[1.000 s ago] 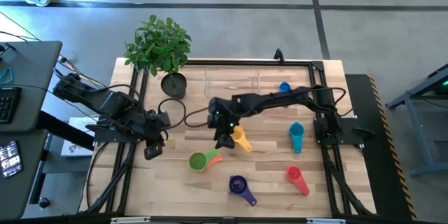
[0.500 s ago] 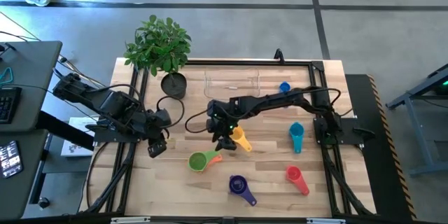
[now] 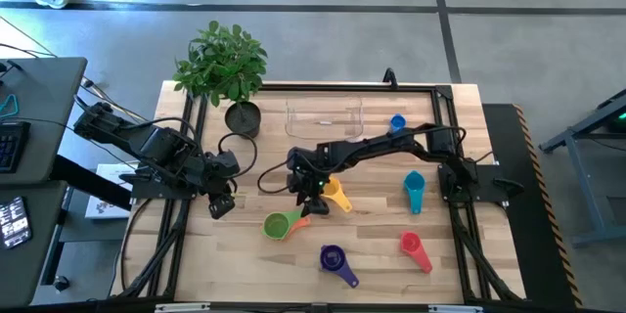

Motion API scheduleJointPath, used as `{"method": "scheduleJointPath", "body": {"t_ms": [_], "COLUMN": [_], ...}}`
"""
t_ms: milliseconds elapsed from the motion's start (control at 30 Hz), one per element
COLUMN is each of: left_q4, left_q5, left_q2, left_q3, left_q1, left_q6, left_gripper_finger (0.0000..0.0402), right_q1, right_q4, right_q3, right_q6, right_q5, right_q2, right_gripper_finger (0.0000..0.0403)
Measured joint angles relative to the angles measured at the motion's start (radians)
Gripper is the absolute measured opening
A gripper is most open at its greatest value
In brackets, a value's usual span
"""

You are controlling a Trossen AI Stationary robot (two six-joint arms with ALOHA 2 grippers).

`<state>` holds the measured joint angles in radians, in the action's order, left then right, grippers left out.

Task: Nest measuring cups in basket
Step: Stack the green measuring cup on top of the orange measuring cup

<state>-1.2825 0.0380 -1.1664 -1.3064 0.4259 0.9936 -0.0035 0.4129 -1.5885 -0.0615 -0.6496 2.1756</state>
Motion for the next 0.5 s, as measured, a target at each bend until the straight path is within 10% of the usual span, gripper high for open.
{"method": "scheduleJointPath", "body": {"t_ms": [500], "left_q4": [-0.001], "left_q5": [0.000], "left_q2": [0.000], "left_q3": [0.000], "left_q1": [0.000], "left_q6": [-0.029], "left_gripper_finger": [0.0062], "right_q1": [0.007], "right_q4": [-0.020], "right_q3": [0.000], "right_q6": [0.038], "right_q5": [-0.017], "right_q2": [0.027], "right_gripper_finger": [0.0206]}}
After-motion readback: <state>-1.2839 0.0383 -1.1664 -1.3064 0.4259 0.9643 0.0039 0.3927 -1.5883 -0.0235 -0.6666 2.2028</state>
